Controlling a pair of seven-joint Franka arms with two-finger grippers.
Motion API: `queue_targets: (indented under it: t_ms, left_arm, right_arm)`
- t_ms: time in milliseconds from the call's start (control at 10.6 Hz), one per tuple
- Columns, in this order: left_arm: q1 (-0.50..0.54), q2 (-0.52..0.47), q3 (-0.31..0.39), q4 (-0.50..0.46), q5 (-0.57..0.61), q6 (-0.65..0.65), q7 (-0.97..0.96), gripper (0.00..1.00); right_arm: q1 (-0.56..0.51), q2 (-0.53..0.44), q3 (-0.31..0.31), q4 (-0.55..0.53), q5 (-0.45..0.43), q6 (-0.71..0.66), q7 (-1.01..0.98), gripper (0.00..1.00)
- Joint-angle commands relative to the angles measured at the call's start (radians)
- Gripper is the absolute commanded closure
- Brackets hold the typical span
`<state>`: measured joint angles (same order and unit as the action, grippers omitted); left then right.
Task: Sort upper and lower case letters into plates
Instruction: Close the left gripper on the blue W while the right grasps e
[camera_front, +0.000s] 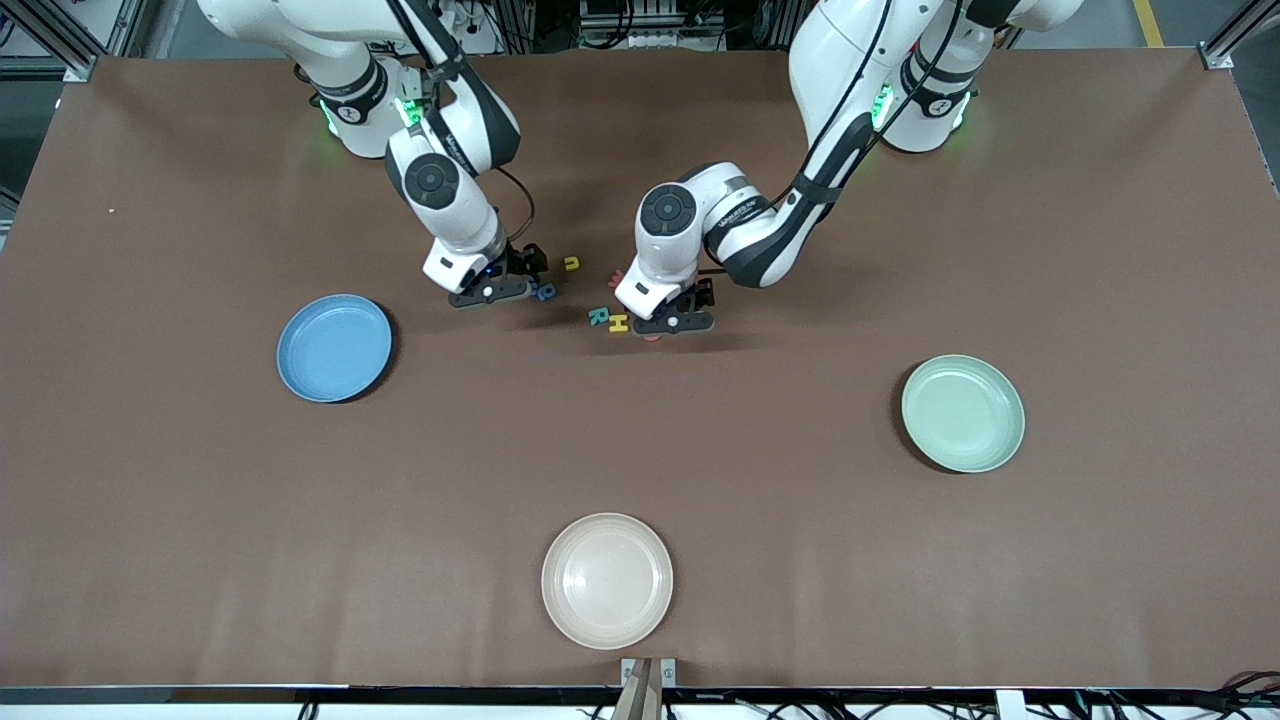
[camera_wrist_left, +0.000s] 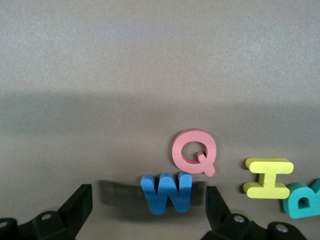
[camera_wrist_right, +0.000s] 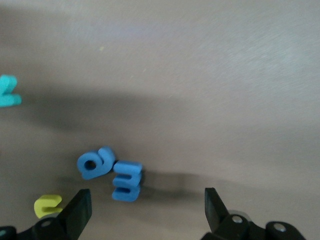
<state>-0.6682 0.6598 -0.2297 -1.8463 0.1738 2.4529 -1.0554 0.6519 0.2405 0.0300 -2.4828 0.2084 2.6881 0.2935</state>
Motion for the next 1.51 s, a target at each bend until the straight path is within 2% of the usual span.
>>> queue_targets:
  t_ms: [0,757,851,946,1135,1229,1324,1419]
  left_arm:
    - [-0.008,0.017,0.009,0.010,0.036,0.024,-0.038,0.00]
    - [-0.007,0.023,0.009,0.012,0.038,0.029,-0.037,0.00]
    - [-0.007,0.023,0.009,0.013,0.038,0.029,-0.031,0.05]
    - [-0.007,0.023,0.010,0.013,0.039,0.029,-0.025,0.18]
    - [-0.004,0.023,0.009,0.012,0.110,0.029,-0.034,0.34]
    - [-0.002,0.024,0.009,0.012,0.116,0.029,-0.038,0.37]
    - [-0.002,0.030,0.009,0.012,0.116,0.029,-0.038,0.49]
    - [-0.001,0.032,0.009,0.012,0.116,0.029,-0.040,0.66]
  right_arm:
    - [0.052,0.023,-0.009,-0.002,0.011,0.036,0.036,0.00]
    - [0.061,0.068,-0.009,-0.001,0.000,0.078,0.038,0.00]
    - [0.061,0.075,-0.009,-0.001,0.002,0.079,0.038,0.00]
    - [0.063,0.075,-0.010,0.001,0.000,0.079,0.044,0.00]
    - [0.084,0.077,-0.013,0.001,0.000,0.076,0.061,0.00]
    - [0.086,0.077,-0.013,0.001,0.000,0.076,0.061,0.14]
    - [0.086,0.077,-0.015,0.001,0.000,0.076,0.061,0.20]
    - [0.086,0.077,-0.015,0.001,0.000,0.075,0.061,0.22]
